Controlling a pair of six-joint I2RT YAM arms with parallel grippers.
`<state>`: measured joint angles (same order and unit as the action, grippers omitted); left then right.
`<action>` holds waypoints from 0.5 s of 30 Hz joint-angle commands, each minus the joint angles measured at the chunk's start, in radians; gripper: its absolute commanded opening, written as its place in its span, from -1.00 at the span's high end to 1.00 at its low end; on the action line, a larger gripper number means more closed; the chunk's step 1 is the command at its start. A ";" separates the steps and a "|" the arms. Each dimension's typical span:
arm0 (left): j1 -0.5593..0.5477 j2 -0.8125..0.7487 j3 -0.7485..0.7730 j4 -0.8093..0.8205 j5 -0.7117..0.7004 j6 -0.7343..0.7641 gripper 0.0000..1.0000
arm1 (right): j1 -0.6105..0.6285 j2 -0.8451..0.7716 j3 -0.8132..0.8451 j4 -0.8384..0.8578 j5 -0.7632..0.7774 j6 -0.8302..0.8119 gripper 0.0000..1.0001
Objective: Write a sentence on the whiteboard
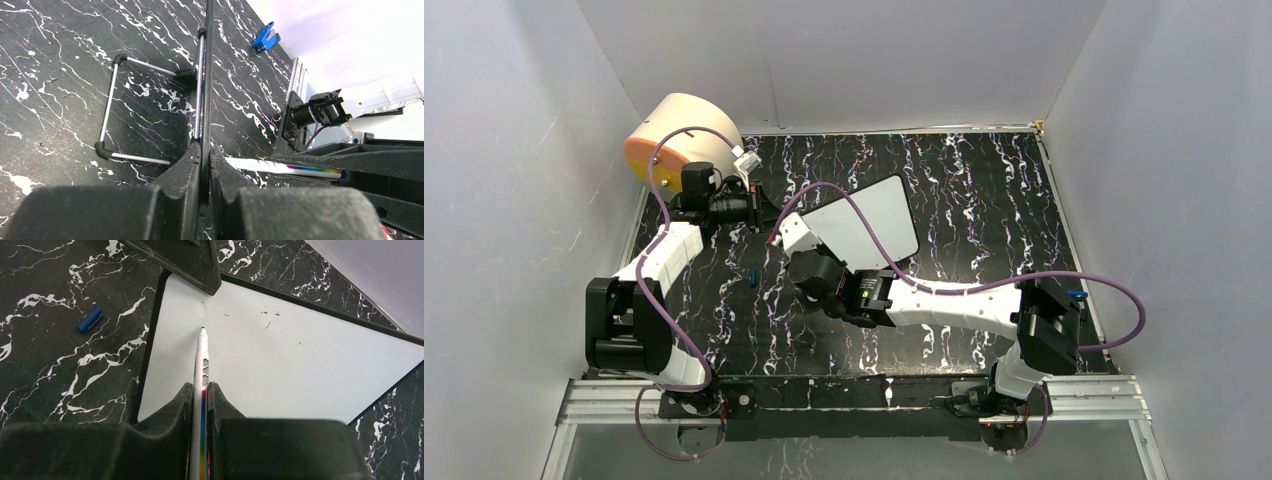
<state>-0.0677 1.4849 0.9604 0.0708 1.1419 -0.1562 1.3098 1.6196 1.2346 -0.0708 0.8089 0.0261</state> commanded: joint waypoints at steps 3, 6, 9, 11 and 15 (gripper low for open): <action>-0.001 0.006 0.019 -0.042 -0.007 0.020 1.00 | -0.005 0.009 0.054 0.089 0.023 -0.010 1.00; -0.001 0.008 0.020 -0.042 -0.004 0.018 1.00 | -0.005 0.010 0.055 0.098 0.026 -0.016 1.00; -0.001 0.005 0.020 -0.042 -0.004 0.019 1.00 | -0.004 0.009 0.058 0.104 0.023 -0.020 1.00; -0.001 0.007 0.020 -0.042 -0.004 0.019 1.00 | -0.005 0.012 0.061 0.104 0.027 -0.024 1.00; -0.001 0.010 0.021 -0.043 -0.002 0.018 1.00 | -0.006 0.016 0.063 0.101 0.028 -0.025 1.00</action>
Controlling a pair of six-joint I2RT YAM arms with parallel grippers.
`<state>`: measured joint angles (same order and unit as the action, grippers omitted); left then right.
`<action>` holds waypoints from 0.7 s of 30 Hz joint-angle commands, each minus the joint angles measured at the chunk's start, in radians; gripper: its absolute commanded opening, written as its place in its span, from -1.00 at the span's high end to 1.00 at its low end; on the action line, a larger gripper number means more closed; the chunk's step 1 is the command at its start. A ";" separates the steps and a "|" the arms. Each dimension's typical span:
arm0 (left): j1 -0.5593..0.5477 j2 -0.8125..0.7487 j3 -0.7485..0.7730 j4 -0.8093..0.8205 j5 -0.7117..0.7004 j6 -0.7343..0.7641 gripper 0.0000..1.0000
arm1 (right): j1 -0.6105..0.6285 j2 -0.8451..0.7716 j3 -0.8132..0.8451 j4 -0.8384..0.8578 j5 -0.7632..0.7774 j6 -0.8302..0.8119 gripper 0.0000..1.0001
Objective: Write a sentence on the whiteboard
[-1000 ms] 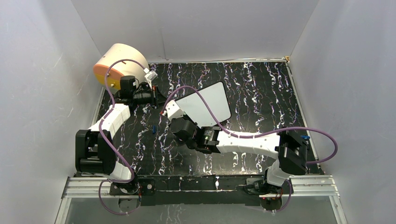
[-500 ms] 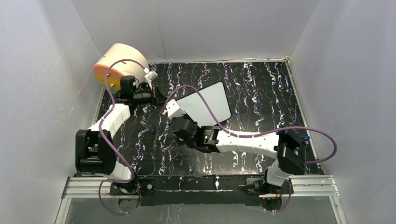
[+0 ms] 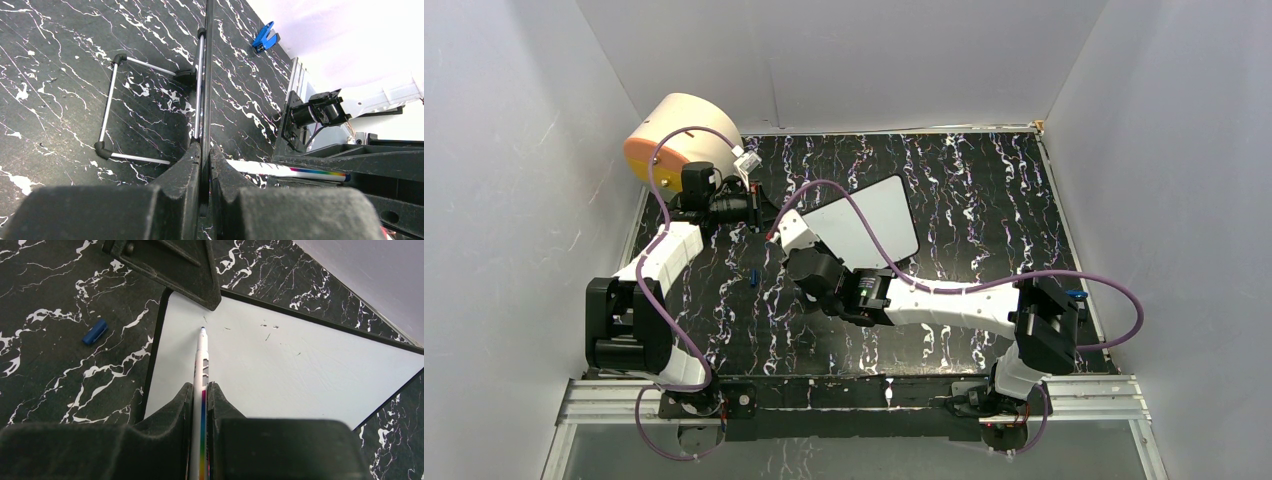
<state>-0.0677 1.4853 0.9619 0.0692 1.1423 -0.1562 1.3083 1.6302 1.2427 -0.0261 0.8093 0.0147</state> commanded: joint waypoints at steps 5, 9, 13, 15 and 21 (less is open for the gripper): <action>-0.001 0.009 0.018 -0.040 -0.003 0.017 1.00 | -0.006 0.010 0.058 0.045 0.029 -0.010 1.00; -0.001 0.010 0.020 -0.040 -0.002 0.017 1.00 | -0.008 0.011 0.057 0.032 0.028 -0.002 1.00; -0.001 0.009 0.018 -0.039 -0.001 0.018 1.00 | -0.010 0.014 0.057 0.028 0.028 0.011 1.00; -0.001 0.009 0.018 -0.039 -0.002 0.018 1.00 | -0.013 0.016 0.059 0.028 0.028 0.014 1.00; -0.001 0.010 0.018 -0.040 0.000 0.020 1.00 | -0.018 0.022 0.066 0.002 0.024 0.014 1.00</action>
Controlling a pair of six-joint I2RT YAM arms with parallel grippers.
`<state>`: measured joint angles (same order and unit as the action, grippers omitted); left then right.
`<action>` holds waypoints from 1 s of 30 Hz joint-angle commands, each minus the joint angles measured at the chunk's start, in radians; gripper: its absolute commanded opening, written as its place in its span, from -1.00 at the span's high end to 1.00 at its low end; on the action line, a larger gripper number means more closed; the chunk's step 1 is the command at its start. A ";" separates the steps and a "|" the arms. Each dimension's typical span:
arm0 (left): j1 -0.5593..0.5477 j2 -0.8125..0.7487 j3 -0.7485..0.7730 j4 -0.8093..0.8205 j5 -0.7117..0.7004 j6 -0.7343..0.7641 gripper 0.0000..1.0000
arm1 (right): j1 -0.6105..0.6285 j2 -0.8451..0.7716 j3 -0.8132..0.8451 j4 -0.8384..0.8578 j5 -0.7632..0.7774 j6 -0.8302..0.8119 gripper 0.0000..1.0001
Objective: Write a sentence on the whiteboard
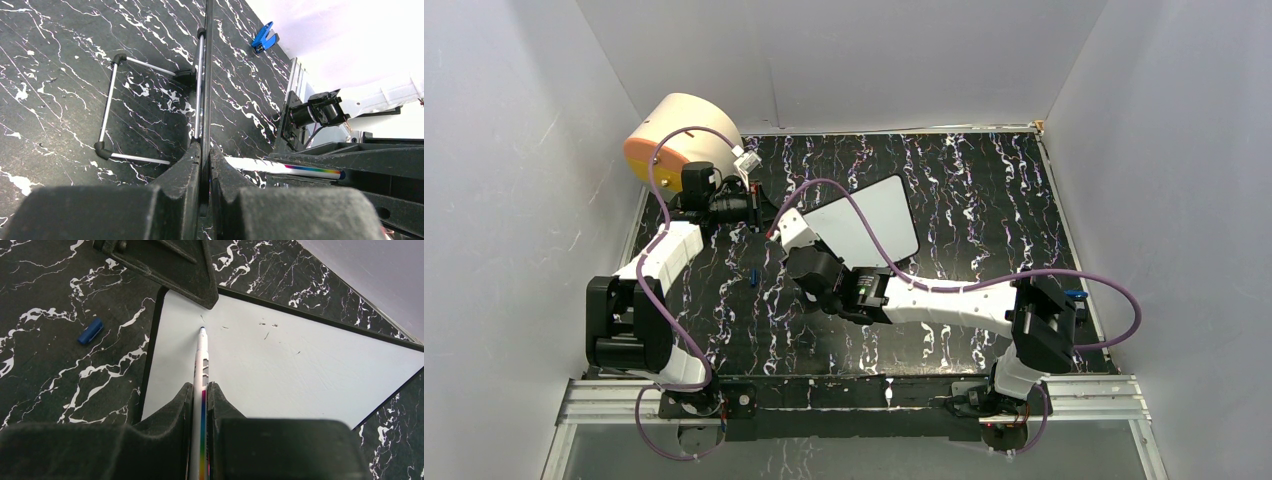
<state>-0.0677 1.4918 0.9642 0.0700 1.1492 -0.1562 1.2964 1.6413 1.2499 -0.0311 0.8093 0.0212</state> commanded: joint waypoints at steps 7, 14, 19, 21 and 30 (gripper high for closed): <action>-0.001 0.001 0.017 -0.041 -0.009 0.020 1.00 | -0.010 0.024 0.071 0.005 0.013 0.005 1.00; -0.001 0.001 0.017 -0.040 -0.007 0.020 1.00 | -0.011 0.028 0.078 0.021 -0.014 -0.002 1.00; -0.001 -0.001 0.017 -0.042 -0.010 0.020 1.00 | -0.012 0.027 0.079 0.021 -0.040 -0.007 1.00; -0.001 -0.001 0.017 -0.041 -0.012 0.020 1.00 | -0.012 0.025 0.075 0.020 -0.054 -0.007 1.00; -0.001 0.001 0.016 -0.040 -0.015 0.020 1.00 | -0.012 0.022 0.074 -0.029 -0.083 0.003 1.00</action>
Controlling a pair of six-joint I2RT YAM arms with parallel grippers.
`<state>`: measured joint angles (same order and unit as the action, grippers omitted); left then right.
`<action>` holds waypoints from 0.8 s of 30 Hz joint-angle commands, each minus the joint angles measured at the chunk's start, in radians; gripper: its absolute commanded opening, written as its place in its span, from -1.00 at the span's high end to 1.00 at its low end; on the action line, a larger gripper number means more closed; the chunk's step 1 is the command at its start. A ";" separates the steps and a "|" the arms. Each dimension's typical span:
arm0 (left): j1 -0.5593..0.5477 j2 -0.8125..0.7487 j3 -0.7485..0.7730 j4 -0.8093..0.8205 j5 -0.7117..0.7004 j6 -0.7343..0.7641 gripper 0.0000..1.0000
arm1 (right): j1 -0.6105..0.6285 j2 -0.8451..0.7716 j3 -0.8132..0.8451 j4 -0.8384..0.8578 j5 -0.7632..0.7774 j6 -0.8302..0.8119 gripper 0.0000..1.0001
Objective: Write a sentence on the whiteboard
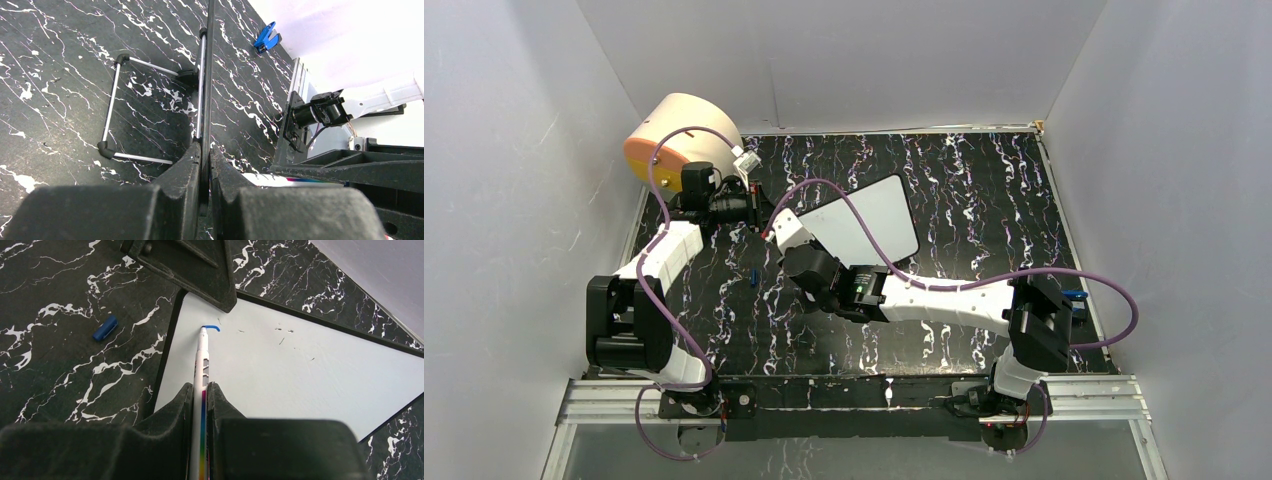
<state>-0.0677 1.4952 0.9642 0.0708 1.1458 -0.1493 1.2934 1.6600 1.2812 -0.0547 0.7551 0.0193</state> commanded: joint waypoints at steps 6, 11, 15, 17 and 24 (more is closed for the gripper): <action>-0.001 0.000 0.017 -0.042 -0.012 0.013 1.00 | -0.008 0.001 0.035 -0.050 -0.056 0.028 1.00; -0.001 0.000 0.018 -0.042 -0.014 0.013 1.00 | -0.009 0.003 0.035 -0.086 -0.052 0.033 1.00; -0.001 0.000 0.018 -0.040 -0.015 0.014 1.00 | -0.009 0.004 0.036 -0.112 -0.046 0.035 1.00; -0.001 0.002 0.017 -0.041 -0.013 0.013 1.00 | -0.008 0.004 0.035 -0.122 -0.039 0.039 1.00; -0.001 0.003 0.017 -0.042 -0.012 0.014 1.00 | -0.009 0.004 0.041 -0.139 -0.005 0.035 1.00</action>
<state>-0.0677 1.4967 0.9642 0.0734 1.1435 -0.1486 1.2945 1.6600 1.2850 -0.1696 0.7078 0.0475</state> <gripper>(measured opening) 0.065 0.200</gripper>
